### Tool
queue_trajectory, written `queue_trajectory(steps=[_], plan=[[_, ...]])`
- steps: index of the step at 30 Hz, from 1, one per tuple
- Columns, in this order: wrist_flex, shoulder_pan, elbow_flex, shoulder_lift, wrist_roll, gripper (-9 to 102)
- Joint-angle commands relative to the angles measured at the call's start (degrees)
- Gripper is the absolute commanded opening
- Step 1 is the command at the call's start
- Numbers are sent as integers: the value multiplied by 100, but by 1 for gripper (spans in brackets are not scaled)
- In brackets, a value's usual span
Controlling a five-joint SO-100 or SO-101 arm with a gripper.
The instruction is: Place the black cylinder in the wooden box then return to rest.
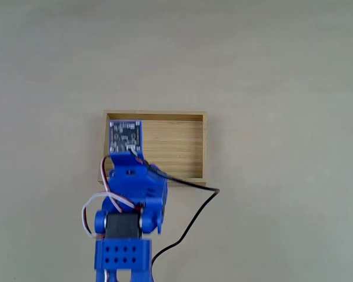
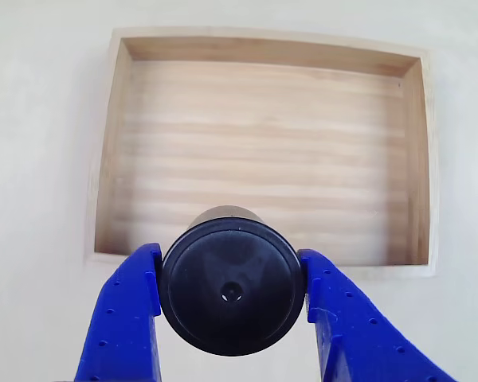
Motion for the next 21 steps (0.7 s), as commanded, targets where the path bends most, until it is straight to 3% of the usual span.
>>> queue_trajectory(steps=[1,14,21], plan=[[-334,114,-1292,598,-114,18],[-1151,237,-2127,2162,-149,18],[-1187,237,-2294,2681,-229,18]])
